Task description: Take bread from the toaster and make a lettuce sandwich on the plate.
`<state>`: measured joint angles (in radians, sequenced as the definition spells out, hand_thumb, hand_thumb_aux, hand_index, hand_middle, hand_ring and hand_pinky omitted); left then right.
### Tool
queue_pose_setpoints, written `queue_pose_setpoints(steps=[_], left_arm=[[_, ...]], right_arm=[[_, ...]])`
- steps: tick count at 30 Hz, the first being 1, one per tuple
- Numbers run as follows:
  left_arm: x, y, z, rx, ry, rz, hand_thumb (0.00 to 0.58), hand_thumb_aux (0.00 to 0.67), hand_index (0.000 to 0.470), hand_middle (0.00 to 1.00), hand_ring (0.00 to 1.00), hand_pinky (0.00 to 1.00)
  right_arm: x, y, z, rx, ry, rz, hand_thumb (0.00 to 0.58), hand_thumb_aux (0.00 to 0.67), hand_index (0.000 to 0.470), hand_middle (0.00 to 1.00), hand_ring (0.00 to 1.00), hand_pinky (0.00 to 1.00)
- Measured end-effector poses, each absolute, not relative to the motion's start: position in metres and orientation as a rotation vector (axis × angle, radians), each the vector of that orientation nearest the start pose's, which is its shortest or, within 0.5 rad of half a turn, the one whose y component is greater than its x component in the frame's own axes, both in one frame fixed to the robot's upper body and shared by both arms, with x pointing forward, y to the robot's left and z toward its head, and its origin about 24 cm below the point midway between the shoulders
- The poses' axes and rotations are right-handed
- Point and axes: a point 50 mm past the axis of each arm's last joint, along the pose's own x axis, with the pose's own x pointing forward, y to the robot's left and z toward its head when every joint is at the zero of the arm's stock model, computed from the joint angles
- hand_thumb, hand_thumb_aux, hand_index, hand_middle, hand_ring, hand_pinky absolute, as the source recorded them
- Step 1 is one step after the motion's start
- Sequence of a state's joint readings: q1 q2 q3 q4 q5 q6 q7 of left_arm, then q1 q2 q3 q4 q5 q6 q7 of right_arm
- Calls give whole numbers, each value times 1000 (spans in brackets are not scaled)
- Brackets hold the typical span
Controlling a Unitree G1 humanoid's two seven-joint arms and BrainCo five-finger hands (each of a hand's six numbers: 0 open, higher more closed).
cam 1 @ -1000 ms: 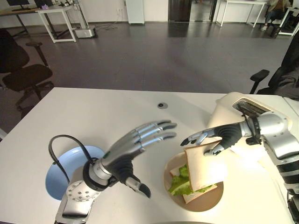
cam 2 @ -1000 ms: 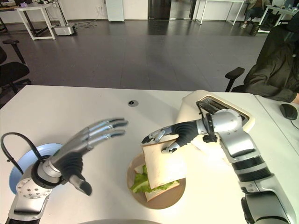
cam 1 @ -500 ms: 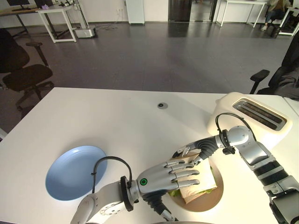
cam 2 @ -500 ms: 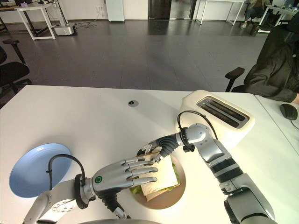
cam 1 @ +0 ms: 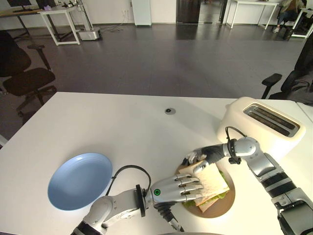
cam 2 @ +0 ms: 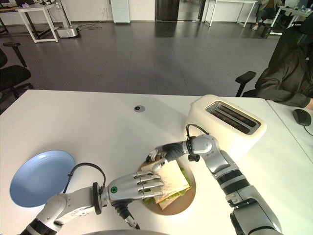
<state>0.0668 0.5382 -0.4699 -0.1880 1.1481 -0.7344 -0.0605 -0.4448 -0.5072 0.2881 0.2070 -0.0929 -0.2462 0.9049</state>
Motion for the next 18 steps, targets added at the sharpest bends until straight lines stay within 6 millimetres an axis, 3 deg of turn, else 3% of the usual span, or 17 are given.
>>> queue_pose_setpoints(steps=[3, 5, 11, 12, 13, 14, 15, 16, 18], left_arm=[[161, 86, 37, 1405, -798, -1098, 0, 0, 0, 0, 0, 0], [164, 90, 38, 1425, -788, -1090, 0, 0, 0, 0, 0, 0], [188, 118, 48, 1541, -696, -998, 0, 0, 0, 0, 0, 0], [189, 118, 50, 1522, -693, -989, 0, 0, 0, 0, 0, 0], [189, 117, 55, 1458, -696, -976, 0, 0, 0, 608, 608, 608], [187, 115, 63, 1378, -712, -954, 0, 0, 0, 1000, 1000, 1000], [185, 111, 71, 1302, -740, -933, 464, 370, 260, 1000, 1000, 1000], [183, 106, 90, 1167, -806, -883, 580, 670, 470, 1000, 1000, 1000], [181, 109, 114, 1034, -878, -813, 580, 670, 470, 1000, 1000, 1000]], right_arm=[[309, -148, 164, -694, -401, 838, 0, 0, 0, 0, 0, 0], [301, -164, 182, -652, -477, 772, 0, 0, 0, 0, 0, 0], [254, -199, 176, -758, -418, 917, 0, 0, 0, 0, 0, 0], [245, -205, 172, -805, -384, 953, 96, 58, 41, 141, 141, 141], [234, -213, 167, -855, -336, 993, 493, 410, 288, 776, 776, 776], [226, -220, 163, -893, -291, 1018, 542, 499, 350, 937, 937, 937], [222, -224, 162, -920, -267, 1026, 580, 670, 470, 949, 949, 949], [216, -229, 161, -960, -233, 1036, 580, 670, 470, 949, 949, 949], [209, -234, 156, -1036, -169, 1067, 580, 670, 470, 953, 953, 953]])
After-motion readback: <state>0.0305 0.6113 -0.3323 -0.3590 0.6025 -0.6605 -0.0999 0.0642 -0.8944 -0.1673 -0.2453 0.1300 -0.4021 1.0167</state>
